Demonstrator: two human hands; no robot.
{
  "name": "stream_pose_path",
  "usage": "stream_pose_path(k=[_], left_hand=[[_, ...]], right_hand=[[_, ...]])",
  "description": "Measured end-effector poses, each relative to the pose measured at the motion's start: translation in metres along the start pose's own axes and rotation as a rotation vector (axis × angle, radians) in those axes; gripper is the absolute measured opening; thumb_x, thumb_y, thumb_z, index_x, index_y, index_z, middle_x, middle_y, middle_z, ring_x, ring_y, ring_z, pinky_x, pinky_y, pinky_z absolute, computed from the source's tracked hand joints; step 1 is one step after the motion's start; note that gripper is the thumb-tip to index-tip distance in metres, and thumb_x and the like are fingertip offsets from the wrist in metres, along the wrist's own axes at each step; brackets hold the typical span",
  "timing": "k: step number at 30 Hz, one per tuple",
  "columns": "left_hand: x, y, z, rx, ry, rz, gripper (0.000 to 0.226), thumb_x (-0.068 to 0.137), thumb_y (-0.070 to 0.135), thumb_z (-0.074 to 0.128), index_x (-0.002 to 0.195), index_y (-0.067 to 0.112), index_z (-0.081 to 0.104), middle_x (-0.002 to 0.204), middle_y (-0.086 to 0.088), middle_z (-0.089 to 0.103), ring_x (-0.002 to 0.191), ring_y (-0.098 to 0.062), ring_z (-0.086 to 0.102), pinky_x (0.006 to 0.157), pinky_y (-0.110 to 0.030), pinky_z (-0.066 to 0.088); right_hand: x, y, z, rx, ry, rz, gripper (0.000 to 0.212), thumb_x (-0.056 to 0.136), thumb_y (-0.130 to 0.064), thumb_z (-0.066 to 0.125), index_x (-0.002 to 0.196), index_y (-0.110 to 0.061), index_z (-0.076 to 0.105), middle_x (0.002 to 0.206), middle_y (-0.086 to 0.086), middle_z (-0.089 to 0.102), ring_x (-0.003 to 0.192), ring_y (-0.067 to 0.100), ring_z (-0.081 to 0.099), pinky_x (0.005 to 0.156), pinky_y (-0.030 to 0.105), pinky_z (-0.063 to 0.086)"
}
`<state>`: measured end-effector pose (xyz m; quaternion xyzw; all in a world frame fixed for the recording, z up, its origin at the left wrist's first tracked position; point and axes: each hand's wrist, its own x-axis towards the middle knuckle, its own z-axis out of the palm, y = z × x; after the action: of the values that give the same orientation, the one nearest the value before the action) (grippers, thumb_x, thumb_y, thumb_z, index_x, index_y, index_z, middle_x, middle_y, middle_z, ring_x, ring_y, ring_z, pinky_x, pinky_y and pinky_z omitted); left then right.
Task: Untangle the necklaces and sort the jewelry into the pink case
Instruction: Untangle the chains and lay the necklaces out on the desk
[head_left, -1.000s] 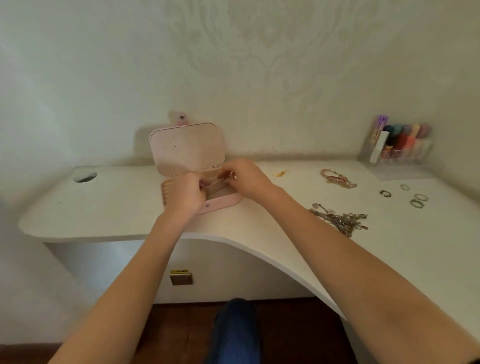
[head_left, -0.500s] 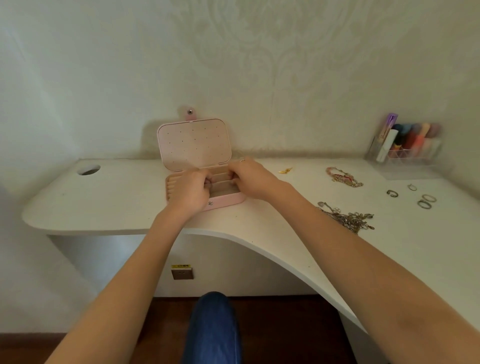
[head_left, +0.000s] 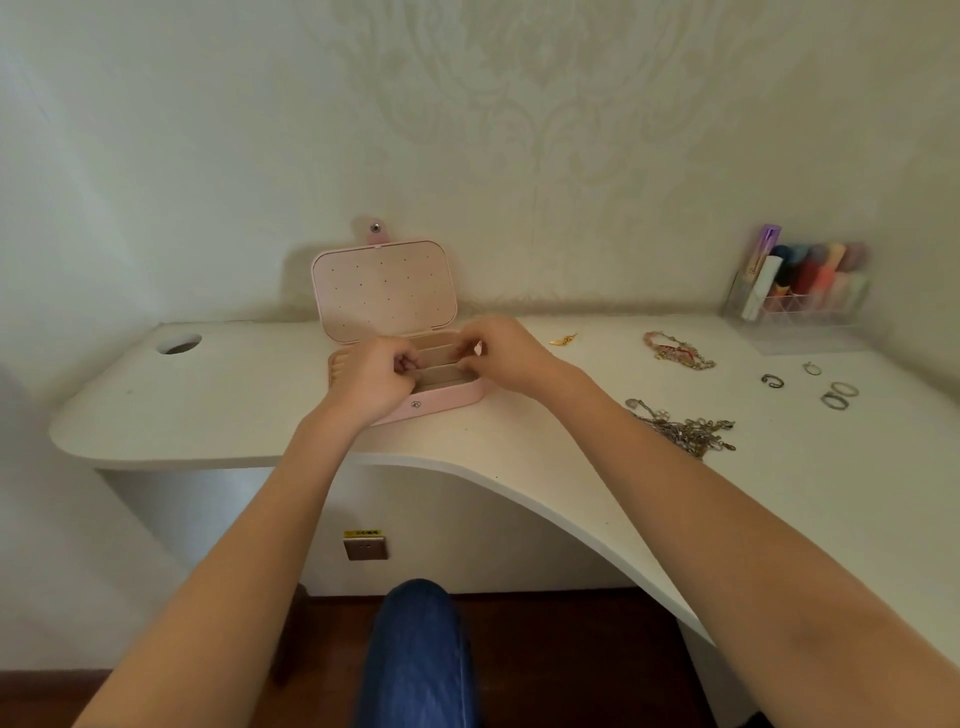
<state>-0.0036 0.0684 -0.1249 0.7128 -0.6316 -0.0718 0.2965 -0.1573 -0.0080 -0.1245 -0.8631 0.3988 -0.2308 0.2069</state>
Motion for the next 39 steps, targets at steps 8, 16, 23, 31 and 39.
stream_pose_path(k=[8, 16, 23, 31, 39], left_hand=[[-0.012, 0.025, 0.022, -0.154, 0.296, 0.173, 0.024, 0.082, -0.003, 0.055, 0.099, 0.007, 0.068, 0.100, -0.008, 0.066, 0.097, -0.021, 0.057, 0.075, -0.011, 0.033], [-0.026, 0.116, 0.099, -0.278, -0.157, 0.508, 0.025, 0.082, 0.023, 0.069, 0.107, 0.023, 0.068, 0.108, 0.005, 0.065, 0.104, -0.009, 0.050, 0.091, -0.020, 0.032], [-0.017, 0.132, 0.130, -0.217, -0.245, 0.553, 0.008, 0.086, 0.029, 0.065, 0.087, 0.021, 0.065, 0.087, 0.008, 0.063, 0.091, -0.010, 0.051, 0.086, -0.032, 0.044], [-0.027, 0.141, 0.111, -0.768, -0.207, 0.219, 0.014, 0.094, 0.016, 0.051, 0.081, 0.014, 0.055, 0.078, 0.008, 0.062, 0.078, 0.001, 0.060, 0.076, -0.010, 0.044], [-0.005, 0.173, 0.120, -1.291, -0.363, -0.204, 0.022, 0.094, 0.014, 0.045, 0.072, 0.015, 0.040, 0.049, 0.007, 0.033, 0.043, -0.009, 0.026, 0.039, -0.021, 0.031]], right_hand=[[-0.070, 0.057, -0.087, 0.170, 0.199, 0.168, 0.014, 0.089, -0.008, 0.062, 0.097, -0.012, 0.072, 0.094, 0.002, 0.070, 0.077, -0.002, 0.059, 0.068, -0.001, 0.040], [-0.164, 0.091, -0.112, 0.021, 0.054, 0.390, 0.022, 0.084, -0.024, 0.069, 0.106, -0.027, 0.069, 0.102, -0.015, 0.063, 0.092, 0.002, 0.058, 0.069, 0.006, 0.040], [-0.181, 0.097, -0.090, 0.010, 0.223, 0.335, 0.008, 0.079, -0.016, 0.074, 0.080, -0.020, 0.067, 0.085, -0.006, 0.067, 0.083, 0.011, 0.060, 0.079, 0.022, 0.047], [-0.173, 0.098, -0.095, 0.632, 0.424, 0.405, 0.006, 0.085, -0.015, 0.068, 0.085, -0.011, 0.064, 0.090, 0.006, 0.072, 0.084, 0.015, 0.068, 0.083, 0.023, 0.053], [-0.165, 0.097, -0.092, 1.214, 0.434, 0.422, 0.008, 0.093, -0.008, 0.053, 0.088, -0.011, 0.058, 0.081, 0.004, 0.063, 0.073, 0.015, 0.058, 0.072, 0.027, 0.048]])
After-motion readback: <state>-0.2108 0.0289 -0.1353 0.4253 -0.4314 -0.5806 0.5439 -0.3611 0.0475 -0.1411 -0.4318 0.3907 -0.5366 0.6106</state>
